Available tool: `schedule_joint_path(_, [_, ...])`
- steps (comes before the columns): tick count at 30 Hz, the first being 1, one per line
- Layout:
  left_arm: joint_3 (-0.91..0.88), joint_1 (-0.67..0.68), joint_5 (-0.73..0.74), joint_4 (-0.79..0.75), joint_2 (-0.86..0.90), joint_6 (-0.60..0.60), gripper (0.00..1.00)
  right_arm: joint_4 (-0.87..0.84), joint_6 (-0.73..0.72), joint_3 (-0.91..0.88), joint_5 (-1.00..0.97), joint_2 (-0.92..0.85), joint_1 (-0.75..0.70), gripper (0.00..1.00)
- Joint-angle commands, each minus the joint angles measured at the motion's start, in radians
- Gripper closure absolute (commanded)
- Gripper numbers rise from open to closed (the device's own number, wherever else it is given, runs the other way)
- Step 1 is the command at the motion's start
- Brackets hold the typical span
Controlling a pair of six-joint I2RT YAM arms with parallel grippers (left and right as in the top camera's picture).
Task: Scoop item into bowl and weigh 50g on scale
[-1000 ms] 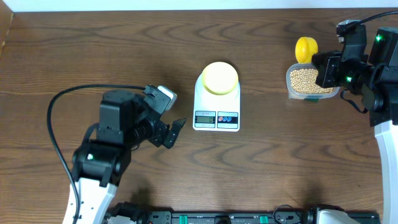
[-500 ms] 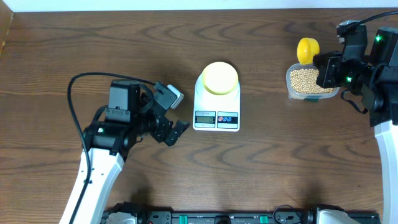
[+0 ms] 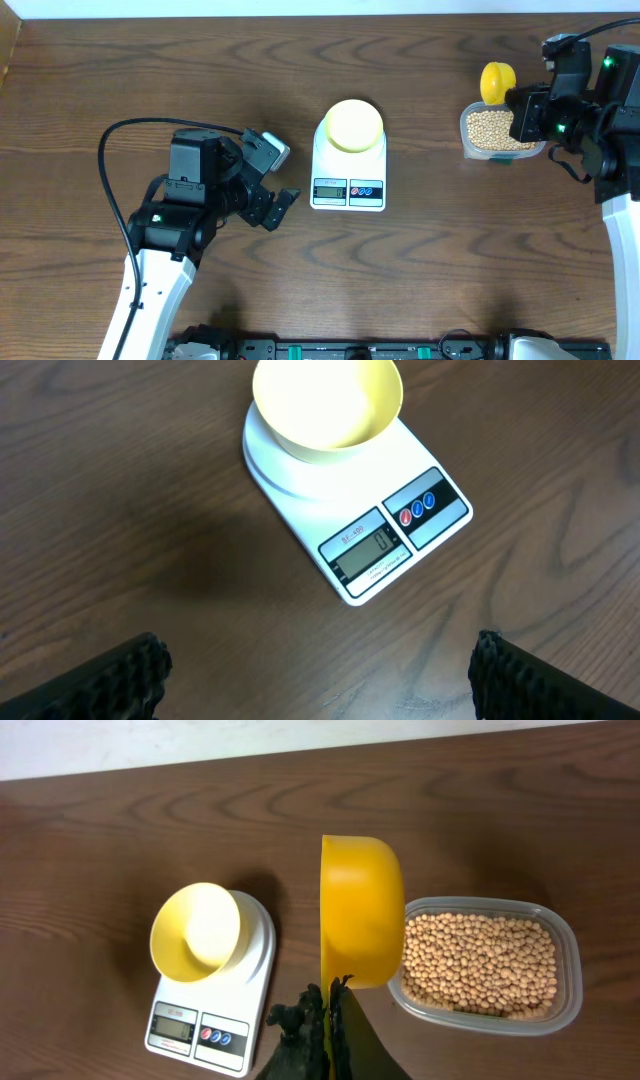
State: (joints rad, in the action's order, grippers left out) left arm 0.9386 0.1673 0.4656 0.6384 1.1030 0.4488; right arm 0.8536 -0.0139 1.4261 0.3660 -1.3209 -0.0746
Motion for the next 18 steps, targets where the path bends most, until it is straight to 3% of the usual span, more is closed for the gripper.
schedule_joint_path(1, [-0.002,-0.005,0.013,-0.003,-0.007,-0.009,0.03,0.006,0.008,0.020,-0.024,0.018,0.003,0.99])
schedule_joint_path(18, [-0.002,-0.005,0.013,-0.003,-0.006,-0.009,0.03,0.014,0.008,0.020,-0.023,0.018,0.003,0.99])
